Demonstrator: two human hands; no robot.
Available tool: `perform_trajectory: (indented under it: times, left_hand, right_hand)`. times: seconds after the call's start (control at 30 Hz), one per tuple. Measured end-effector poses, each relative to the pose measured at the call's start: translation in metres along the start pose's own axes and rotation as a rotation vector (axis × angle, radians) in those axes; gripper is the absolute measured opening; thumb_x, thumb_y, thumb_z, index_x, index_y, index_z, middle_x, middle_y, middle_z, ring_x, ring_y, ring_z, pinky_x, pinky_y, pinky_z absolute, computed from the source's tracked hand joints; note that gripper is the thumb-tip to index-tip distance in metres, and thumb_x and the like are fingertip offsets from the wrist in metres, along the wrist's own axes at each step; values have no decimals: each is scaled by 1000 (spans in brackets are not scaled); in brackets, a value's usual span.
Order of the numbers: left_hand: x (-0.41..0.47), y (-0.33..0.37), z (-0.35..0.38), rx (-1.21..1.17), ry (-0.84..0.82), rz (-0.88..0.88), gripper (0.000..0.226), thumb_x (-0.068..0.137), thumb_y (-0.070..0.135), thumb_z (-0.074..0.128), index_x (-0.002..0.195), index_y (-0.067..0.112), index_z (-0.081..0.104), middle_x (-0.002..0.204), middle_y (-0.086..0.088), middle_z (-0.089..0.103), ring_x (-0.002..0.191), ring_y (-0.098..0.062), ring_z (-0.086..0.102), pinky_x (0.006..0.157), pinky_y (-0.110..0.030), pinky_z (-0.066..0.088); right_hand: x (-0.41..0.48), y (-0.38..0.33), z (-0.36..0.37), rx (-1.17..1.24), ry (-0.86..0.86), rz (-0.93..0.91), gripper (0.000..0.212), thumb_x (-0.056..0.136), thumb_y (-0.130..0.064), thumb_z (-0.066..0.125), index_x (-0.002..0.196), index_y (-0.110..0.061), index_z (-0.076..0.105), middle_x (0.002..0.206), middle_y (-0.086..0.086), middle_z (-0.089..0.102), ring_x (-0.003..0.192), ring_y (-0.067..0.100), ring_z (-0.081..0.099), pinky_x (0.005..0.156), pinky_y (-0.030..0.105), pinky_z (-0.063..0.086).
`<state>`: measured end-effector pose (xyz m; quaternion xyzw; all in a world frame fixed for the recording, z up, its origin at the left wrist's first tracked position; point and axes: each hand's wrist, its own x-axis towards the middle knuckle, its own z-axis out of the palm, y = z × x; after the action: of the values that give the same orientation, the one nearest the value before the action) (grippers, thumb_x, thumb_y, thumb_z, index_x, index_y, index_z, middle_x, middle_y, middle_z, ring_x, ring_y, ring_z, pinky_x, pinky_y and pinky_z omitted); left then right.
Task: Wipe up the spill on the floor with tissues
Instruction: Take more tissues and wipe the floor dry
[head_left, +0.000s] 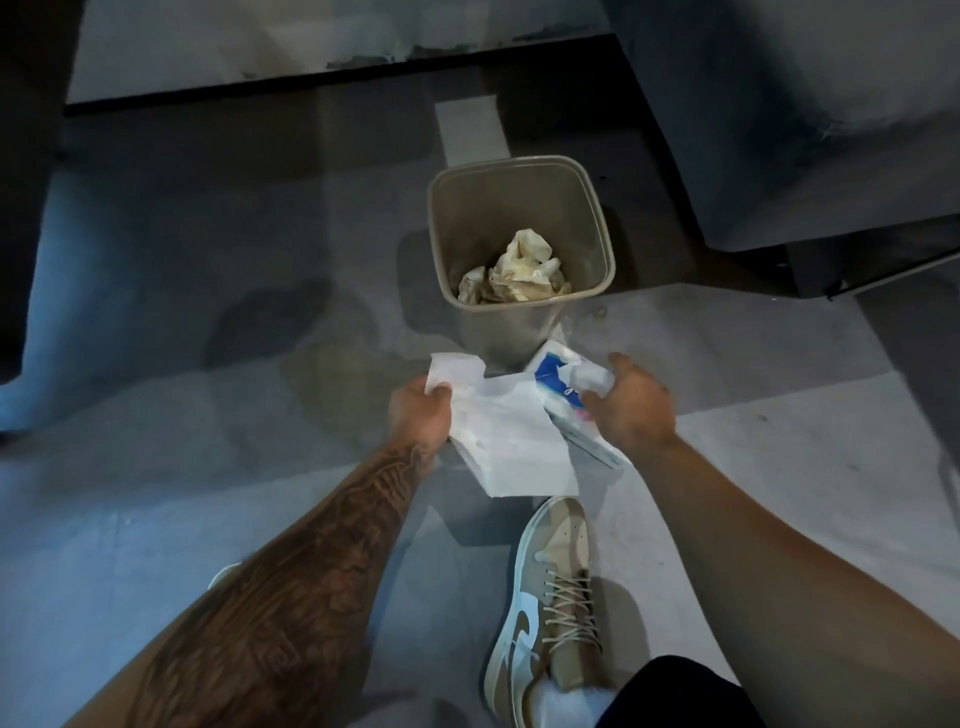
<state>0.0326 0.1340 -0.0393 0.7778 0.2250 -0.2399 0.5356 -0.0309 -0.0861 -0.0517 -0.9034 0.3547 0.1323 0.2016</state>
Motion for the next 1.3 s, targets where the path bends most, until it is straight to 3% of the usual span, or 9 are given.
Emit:
perform_trajectory:
  times: [0.07, 0.17, 0.3, 0.57, 0.73, 0.83, 0.93, 1.1, 1.3]
  left_hand:
    - [1, -4, -6, 5, 6, 15, 14, 95, 15, 59, 90, 7, 70, 87, -9, 69, 79, -27, 66, 75, -39, 56]
    - [0, -5, -13, 6, 9, 21, 9, 94, 15, 63, 89, 12, 69, 86, -7, 71, 80, -26, 68, 77, -37, 56]
    - [-4, -6, -20, -10, 14, 55, 9, 94, 18, 65, 90, 13, 71, 74, 4, 68, 69, -16, 64, 70, -26, 51]
    - [-8, -2, -35, -30, 13, 20, 20, 96, 28, 61, 87, 13, 71, 82, -3, 72, 81, -25, 70, 79, -37, 58]
    - [-6, -8, -42, -64, 12, -9, 20, 98, 29, 58, 89, 14, 68, 84, -2, 71, 81, -23, 70, 77, -35, 57]
    - [-5, -13, -44, -78, 2, -8, 22, 99, 29, 57, 96, 10, 68, 91, -6, 71, 80, -22, 68, 72, -31, 55]
    - [-6, -17, -46, -113, -2, -27, 22, 99, 31, 57, 96, 12, 68, 95, -6, 72, 86, -24, 69, 80, -36, 57]
    - [-11, -23, -53, -260, -65, -55, 18, 99, 27, 59, 89, 17, 70, 96, -5, 75, 87, -25, 72, 81, -37, 58]
    - [-16, -38, -69, -377, -177, -87, 27, 101, 25, 54, 115, 9, 71, 108, -14, 75, 103, -36, 70, 95, -51, 54]
  right_hand:
    - [3, 2, -1, -1, -22, 10, 29, 94, -38, 59, 117, -22, 66, 107, 7, 69, 90, 28, 59, 84, 32, 44]
    - [1, 3, -4, 188, 19, 14, 24, 97, -36, 53, 99, -19, 70, 95, 6, 71, 83, 26, 61, 75, 33, 50]
    - [-12, -4, -18, 308, 121, 7, 24, 99, -33, 50, 99, -18, 69, 91, 1, 68, 80, 20, 59, 68, 30, 45]
    - [-31, -23, -38, 465, 220, -21, 24, 102, -36, 47, 105, -18, 63, 95, 0, 65, 87, 20, 59, 71, 29, 41]
    - [-42, -33, -51, 626, 374, -17, 23, 101, -34, 47, 97, -17, 61, 84, -4, 60, 76, 11, 54, 68, 27, 38]
    - [-58, -45, -54, 818, 451, -10, 20, 102, -33, 49, 98, -17, 60, 80, -11, 55, 72, 3, 50, 64, 16, 40]
    - [-75, -61, -53, 946, 499, -50, 18, 102, -29, 50, 100, -15, 60, 84, -9, 56, 73, -1, 51, 62, 8, 41]
    - [-101, -88, -10, 938, 312, -120, 15, 102, -30, 51, 97, -19, 61, 84, -10, 62, 75, 0, 56, 68, 15, 44]
    - [-129, -134, 44, 960, 42, -202, 6, 100, -30, 55, 102, -28, 60, 98, -6, 67, 92, 11, 64, 83, 24, 51]
